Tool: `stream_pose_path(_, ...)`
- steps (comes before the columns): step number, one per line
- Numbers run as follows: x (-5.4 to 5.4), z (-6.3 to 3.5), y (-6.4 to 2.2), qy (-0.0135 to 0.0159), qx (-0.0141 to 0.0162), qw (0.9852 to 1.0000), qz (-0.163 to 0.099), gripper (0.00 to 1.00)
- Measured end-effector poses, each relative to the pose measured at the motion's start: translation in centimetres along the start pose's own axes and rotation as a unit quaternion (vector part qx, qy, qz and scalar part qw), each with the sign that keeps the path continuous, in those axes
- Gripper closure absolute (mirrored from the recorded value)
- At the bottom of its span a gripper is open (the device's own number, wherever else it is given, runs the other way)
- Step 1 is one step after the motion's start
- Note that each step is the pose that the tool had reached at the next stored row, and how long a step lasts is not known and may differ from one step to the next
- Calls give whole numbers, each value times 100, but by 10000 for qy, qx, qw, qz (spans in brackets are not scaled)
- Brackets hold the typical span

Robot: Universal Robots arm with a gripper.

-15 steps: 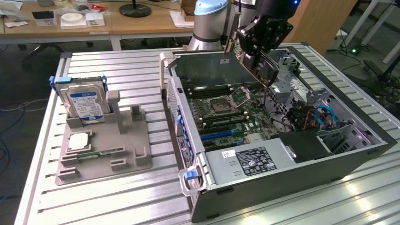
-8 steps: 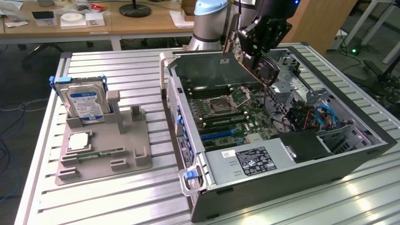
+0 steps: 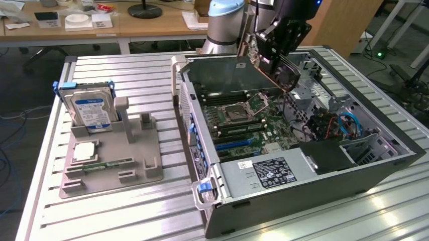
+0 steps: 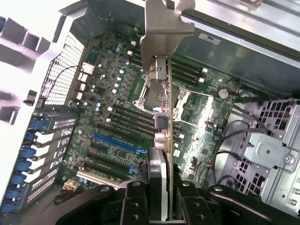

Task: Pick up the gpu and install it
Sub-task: 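Insert the gpu into the slot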

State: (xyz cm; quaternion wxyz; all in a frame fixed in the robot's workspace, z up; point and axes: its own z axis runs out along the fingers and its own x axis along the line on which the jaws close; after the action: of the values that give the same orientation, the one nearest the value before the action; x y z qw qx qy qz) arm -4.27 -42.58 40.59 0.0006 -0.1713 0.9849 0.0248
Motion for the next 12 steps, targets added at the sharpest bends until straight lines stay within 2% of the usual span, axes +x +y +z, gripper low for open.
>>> stream_pose_path(6, 0, 0, 0, 12, -10, 9996, -299, 72)
stream_pose_path(12, 2, 0, 0, 24, -14, 9984, -565, 72)
